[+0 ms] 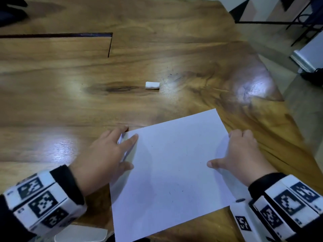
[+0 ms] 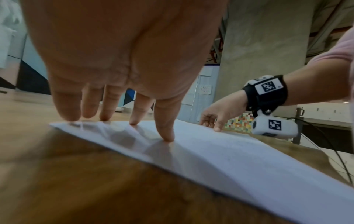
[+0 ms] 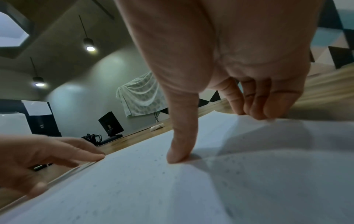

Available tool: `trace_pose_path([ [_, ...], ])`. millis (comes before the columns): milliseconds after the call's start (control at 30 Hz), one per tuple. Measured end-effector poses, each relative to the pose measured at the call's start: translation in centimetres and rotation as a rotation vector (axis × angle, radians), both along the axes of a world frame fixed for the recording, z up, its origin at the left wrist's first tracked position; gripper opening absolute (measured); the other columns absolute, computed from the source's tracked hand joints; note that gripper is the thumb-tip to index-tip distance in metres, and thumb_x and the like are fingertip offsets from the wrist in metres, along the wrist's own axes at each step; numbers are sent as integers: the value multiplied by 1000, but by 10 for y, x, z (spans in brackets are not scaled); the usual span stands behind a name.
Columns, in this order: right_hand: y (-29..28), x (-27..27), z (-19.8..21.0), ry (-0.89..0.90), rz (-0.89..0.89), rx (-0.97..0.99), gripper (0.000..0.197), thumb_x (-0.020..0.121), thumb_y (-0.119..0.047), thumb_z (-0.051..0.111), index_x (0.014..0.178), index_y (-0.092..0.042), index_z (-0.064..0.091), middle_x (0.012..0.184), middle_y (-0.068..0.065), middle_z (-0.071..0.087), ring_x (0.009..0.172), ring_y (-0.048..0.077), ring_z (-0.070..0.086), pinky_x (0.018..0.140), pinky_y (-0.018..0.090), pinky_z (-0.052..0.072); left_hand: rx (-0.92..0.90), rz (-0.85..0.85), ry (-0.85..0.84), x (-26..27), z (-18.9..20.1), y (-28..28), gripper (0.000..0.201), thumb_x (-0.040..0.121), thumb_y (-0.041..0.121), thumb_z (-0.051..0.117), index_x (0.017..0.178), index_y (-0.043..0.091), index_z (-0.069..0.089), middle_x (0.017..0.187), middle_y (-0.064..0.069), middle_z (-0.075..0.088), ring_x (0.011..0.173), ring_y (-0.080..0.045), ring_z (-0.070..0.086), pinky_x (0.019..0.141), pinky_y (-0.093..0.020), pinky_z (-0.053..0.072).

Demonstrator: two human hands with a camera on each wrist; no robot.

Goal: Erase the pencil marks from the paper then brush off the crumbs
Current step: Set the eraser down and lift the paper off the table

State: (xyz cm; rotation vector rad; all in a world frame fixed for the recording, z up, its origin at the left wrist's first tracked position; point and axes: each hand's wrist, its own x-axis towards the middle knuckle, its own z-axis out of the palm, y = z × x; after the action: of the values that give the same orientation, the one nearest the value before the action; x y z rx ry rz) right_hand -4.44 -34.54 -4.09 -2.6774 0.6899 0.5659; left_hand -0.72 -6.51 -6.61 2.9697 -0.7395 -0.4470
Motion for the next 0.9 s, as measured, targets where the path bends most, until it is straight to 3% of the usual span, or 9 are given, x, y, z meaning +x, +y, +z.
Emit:
trace_pose_path([
  [133, 0, 0, 1, 3, 16, -40, 88, 57, -42, 83, 122, -4, 38, 123, 11, 37, 118, 28, 35, 94, 33, 35, 20, -38, -45, 5, -4, 3, 81, 47, 41, 85, 119, 17, 57, 122, -25, 56, 93, -41, 60, 72, -46, 56],
  [267, 1, 0, 2, 16, 38, -112, 90, 57, -51, 80, 123, -7, 37, 122, 8, 36, 117, 26, 33, 92, 33, 35, -3, -35, -29, 17, -3, 1, 74, 58, 39, 80, 124, 21, 52, 131, -24, 49, 106, -44, 53, 82, -51, 52],
  [367, 1, 0, 0, 2, -24, -66, 91, 53, -47, 83, 122, -5, 40, 122, 10, 35, 116, 27, 31, 93, 34, 35, -13, -7, -29, 24, -1, -3, 69, 70, 40, 70, 132, 26, 42, 143, -20, 36, 118, -41, 41, 95, -47, 43],
  [467, 1, 0, -4, -18, -61, -13, 86, 53, -42, 85, 118, -4, 44, 122, 11, 34, 114, 28, 31, 94, 33, 35, -67, 5, -60, 31, -2, -3, 66, 73, 37, 69, 133, 26, 41, 142, -19, 36, 118, -39, 40, 96, -44, 40],
  [567, 1, -2, -4, -51, -104, 105, 69, 57, -28, 86, 107, -8, 44, 118, 9, 37, 105, 26, 38, 81, 31, 37, -65, 17, -30, 33, -5, -3, 67, 74, 35, 69, 134, 26, 40, 142, -17, 36, 117, -37, 39, 95, -42, 39],
  [667, -4, -3, -4, -133, -148, 251, 60, 60, -14, 84, 98, -14, 37, 103, 6, 50, 80, 20, 48, 57, 29, 33, -80, 24, -27, 32, -8, -2, 69, 71, 34, 72, 133, 26, 42, 140, -18, 40, 112, -37, 43, 89, -41, 42],
  [733, -10, -5, -5, -169, -178, 332, 66, 62, -10, 82, 109, -18, 35, 93, 4, 56, 75, 17, 53, 53, 28, 34, -90, 41, -8, 31, -8, -2, 69, 77, 36, 66, 137, 29, 33, 146, -13, 29, 120, -32, 34, 96, -39, 37],
  [800, -15, -7, -6, -195, -224, 401, 78, 64, -9, 81, 124, -22, 33, 88, 4, 58, 79, 21, 58, 57, 30, 39, -91, 51, -1, 32, -8, 0, 68, 81, 37, 61, 139, 31, 27, 149, -10, 21, 125, -29, 27, 101, -36, 32],
  [900, -23, -10, -8, -246, -311, 528, 85, 67, -4, 78, 135, -23, 31, 85, 8, 60, 77, 24, 62, 63, 34, 43, -113, 24, -1, 30, -4, 4, 66, 77, 30, 67, 135, 25, 38, 145, -17, 30, 120, -37, 35, 95, -41, 37],
])
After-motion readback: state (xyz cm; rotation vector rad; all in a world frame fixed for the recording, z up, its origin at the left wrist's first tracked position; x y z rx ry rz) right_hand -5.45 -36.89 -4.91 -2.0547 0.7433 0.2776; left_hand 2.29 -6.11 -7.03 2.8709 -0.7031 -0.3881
